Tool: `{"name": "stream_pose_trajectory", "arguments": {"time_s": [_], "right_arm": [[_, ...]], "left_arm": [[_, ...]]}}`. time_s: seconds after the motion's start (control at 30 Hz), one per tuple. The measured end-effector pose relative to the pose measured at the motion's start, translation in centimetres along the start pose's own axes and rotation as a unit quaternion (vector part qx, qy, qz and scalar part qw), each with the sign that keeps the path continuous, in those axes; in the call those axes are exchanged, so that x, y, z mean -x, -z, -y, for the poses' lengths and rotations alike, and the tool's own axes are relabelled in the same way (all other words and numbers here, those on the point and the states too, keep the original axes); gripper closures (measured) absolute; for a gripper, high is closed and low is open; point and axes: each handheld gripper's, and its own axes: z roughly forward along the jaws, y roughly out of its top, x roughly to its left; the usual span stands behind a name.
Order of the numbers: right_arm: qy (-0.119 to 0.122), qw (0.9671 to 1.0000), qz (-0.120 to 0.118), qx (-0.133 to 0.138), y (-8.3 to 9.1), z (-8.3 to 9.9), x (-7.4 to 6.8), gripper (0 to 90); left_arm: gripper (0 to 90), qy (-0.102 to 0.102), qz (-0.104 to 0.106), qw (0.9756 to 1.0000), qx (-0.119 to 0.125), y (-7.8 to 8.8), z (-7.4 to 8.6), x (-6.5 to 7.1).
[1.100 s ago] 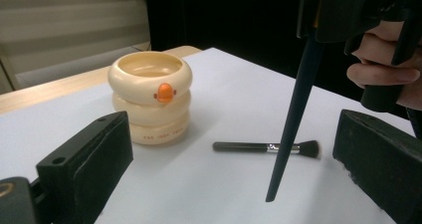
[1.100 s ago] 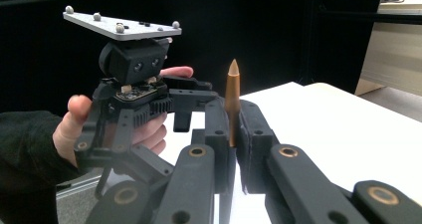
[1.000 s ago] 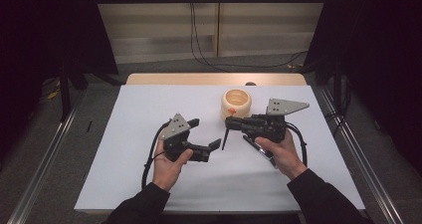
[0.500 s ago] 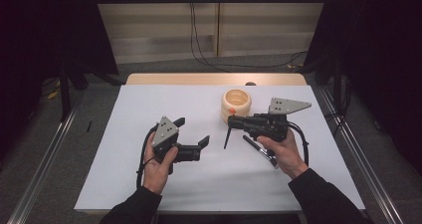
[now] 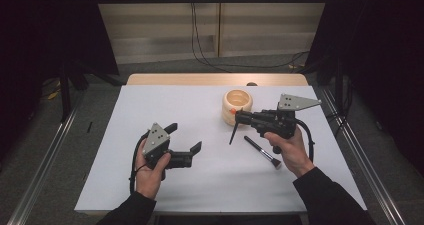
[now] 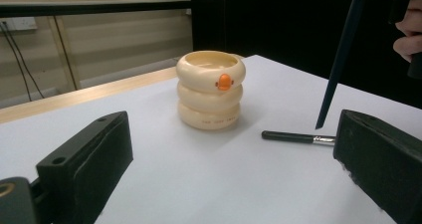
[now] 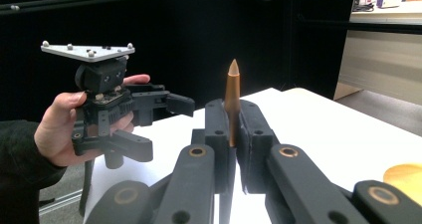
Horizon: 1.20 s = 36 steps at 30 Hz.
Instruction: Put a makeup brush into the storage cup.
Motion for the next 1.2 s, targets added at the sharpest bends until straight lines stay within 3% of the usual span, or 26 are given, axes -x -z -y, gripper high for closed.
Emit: {"name": "stream_pose_trajectory", "arguments": {"time_s": [0.07,0.13,0.27,0.5,0.67,0.77,0.87,0.93,1.2], "right_arm": [[0.001,1.0,0.005,-0.002,0.0,0.0,0.2,84.7],[0.006,0.9999,0.008,-0.006,0.1,0.0,0.3,84.7],[0.007,0.9998,0.019,-0.001,0.5,-0.2,0.7,84.8],[0.004,0.9993,0.037,0.006,0.9,-0.8,1.3,84.7],[0.011,0.9986,0.051,0.004,0.8,-1.6,1.9,84.7],[0.009,0.998,0.062,0.006,0.9,-1.7,2.6,84.7],[0.009,0.9975,0.069,0.012,1.0,-2.0,3.2,84.7],[0.005,0.997,0.076,0.014,1.1,-2.3,3.5,84.7],[0.013,0.9958,0.09,0.015,0.8,-3.2,4.2,84.7]], "left_arm": [[2.1,0.013,-0.005,0.9999,-0.003,0.2,0.3,-0.3],[2.1,0.006,-0.012,0.9999,-0.011,0.6,0.5,-0.5],[1.9,0.015,-0.02,0.9996,-0.015,1.4,1.3,-0.9],[2.0,0.019,-0.012,0.9996,-0.015,3.0,2.2,-1.2],[1.9,0.033,-0.013,0.9992,-0.019,3.7,3.3,-1.3],[1.9,0.021,-0.029,0.9993,-0.011,4.0,3.2,-1.3],[1.7,0.025,-0.028,0.9993,-0.001,4.2,3.3,-1.5],[1.6,0.023,-0.04,0.9989,-0.002,4.2,3.4,-1.5],[1.6,0.015,-0.029,0.9995,-0.002,4.3,3.7,-1.5]]}}
